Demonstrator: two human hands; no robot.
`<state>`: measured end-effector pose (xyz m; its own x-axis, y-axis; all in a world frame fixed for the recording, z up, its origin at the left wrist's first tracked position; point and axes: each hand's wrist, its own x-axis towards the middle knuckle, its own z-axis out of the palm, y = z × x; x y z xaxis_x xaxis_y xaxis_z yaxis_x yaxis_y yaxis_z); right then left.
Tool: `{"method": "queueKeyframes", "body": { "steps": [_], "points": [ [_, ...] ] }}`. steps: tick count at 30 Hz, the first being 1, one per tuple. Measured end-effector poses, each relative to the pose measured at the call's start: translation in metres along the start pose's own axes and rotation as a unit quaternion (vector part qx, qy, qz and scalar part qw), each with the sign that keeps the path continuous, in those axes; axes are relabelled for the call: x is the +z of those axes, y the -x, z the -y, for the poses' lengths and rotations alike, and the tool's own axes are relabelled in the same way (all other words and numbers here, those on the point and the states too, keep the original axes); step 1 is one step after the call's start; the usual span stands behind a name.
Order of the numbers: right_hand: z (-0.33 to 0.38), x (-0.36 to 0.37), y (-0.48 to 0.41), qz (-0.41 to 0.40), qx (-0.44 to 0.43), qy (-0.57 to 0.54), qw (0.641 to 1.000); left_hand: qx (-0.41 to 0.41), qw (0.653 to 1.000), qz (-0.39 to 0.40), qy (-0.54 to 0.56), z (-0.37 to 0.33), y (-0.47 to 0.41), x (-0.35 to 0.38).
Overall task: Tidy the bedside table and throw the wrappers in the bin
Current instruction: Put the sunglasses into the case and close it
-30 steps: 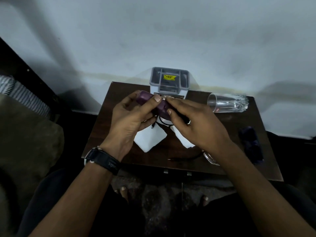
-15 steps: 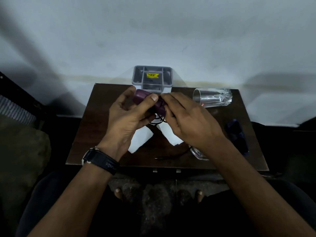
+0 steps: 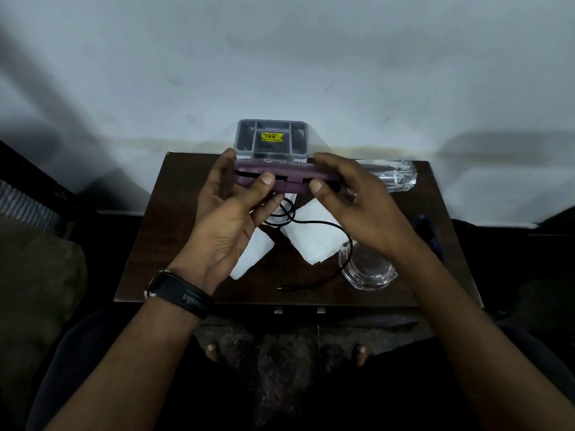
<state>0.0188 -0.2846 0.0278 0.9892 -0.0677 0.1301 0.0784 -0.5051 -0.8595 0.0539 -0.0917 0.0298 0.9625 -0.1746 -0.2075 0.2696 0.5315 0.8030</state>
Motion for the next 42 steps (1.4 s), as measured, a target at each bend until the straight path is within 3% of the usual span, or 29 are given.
{"method": "queueKeyframes", "body": {
  "steps": [3,6,13,18,25,28,31,34,36,37,40,42],
  "points": [
    [-0.002,-0.006,-0.002,0.009,0.058,-0.148,0.987,0.002,1.0,0.031,-0.001,0.001,-0.001,-0.003],
    [-0.001,-0.013,-0.002,-0.009,0.076,-0.228,0.971,-0.005,0.998,0.054,-0.04,0.004,-0.001,-0.006],
    [-0.001,-0.017,-0.003,-0.039,0.154,-0.266,0.951,0.014,0.979,0.113,-0.172,0.005,0.0,-0.013],
    [-0.003,-0.01,-0.008,-0.069,0.201,-0.246,0.946,-0.024,0.975,0.133,-0.174,0.004,0.003,-0.01],
    [-0.018,-0.007,-0.018,-0.073,0.257,-0.157,0.951,-0.022,0.965,0.166,-0.202,0.013,0.006,-0.009],
    [-0.015,-0.009,-0.015,-0.083,0.209,-0.111,0.968,-0.051,0.975,0.13,-0.172,0.012,0.007,-0.006],
    [-0.008,-0.011,-0.011,-0.029,0.159,-0.034,0.986,-0.092,0.986,0.072,-0.12,0.008,0.007,0.002],
    [-0.005,-0.022,-0.01,0.026,0.184,-0.009,0.983,-0.108,0.987,0.045,-0.113,0.008,0.003,0.001],
    [-0.007,-0.04,-0.008,0.0,0.207,-0.023,0.978,-0.113,0.988,0.032,-0.099,0.009,0.001,-0.002],
    [-0.01,-0.052,-0.005,-0.026,0.205,0.024,0.978,-0.111,0.989,0.021,-0.094,0.01,0.0,-0.003],
    [-0.027,-0.09,0.008,-0.064,0.239,0.274,0.929,-0.1,0.991,-0.007,-0.092,0.008,-0.001,-0.004],
    [-0.041,-0.103,0.018,-0.032,0.324,0.328,0.887,-0.099,0.991,-0.014,-0.093,0.007,0.0,-0.004]
  ]
}}
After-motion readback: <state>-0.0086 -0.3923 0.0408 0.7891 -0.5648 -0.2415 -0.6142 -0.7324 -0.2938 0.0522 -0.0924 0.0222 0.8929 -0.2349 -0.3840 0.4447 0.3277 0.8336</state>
